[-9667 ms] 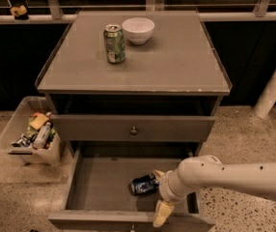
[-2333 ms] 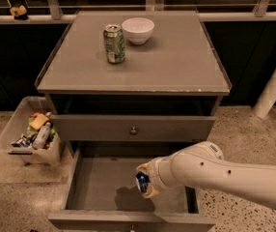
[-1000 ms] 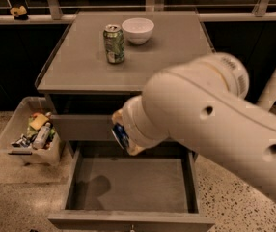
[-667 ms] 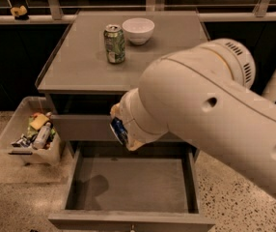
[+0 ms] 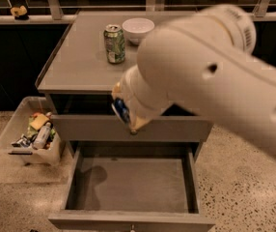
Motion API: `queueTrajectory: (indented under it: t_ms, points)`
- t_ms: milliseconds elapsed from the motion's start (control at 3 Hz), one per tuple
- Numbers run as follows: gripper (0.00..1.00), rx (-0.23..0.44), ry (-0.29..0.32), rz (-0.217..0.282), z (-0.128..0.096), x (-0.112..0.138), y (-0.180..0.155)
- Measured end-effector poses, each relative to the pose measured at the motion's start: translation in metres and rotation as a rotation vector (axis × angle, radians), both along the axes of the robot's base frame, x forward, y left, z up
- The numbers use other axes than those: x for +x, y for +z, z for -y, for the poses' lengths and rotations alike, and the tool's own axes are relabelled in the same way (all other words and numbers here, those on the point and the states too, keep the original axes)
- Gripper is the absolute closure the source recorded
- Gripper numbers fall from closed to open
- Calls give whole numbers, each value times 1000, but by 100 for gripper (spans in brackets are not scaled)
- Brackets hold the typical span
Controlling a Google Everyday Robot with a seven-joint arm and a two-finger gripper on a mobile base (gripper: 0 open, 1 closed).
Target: Pick pepsi can from middle drawer and place on counter
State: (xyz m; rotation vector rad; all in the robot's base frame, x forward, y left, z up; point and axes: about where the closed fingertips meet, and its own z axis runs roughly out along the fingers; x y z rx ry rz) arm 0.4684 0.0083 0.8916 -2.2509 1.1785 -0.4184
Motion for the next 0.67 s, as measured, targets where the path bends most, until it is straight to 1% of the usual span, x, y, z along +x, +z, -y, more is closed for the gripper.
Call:
queueTrajectory:
  t_ms: [333,667]
  points:
    - [100,-107,11,30,20,59,30]
    - [100,-144,40,62,4,69,62]
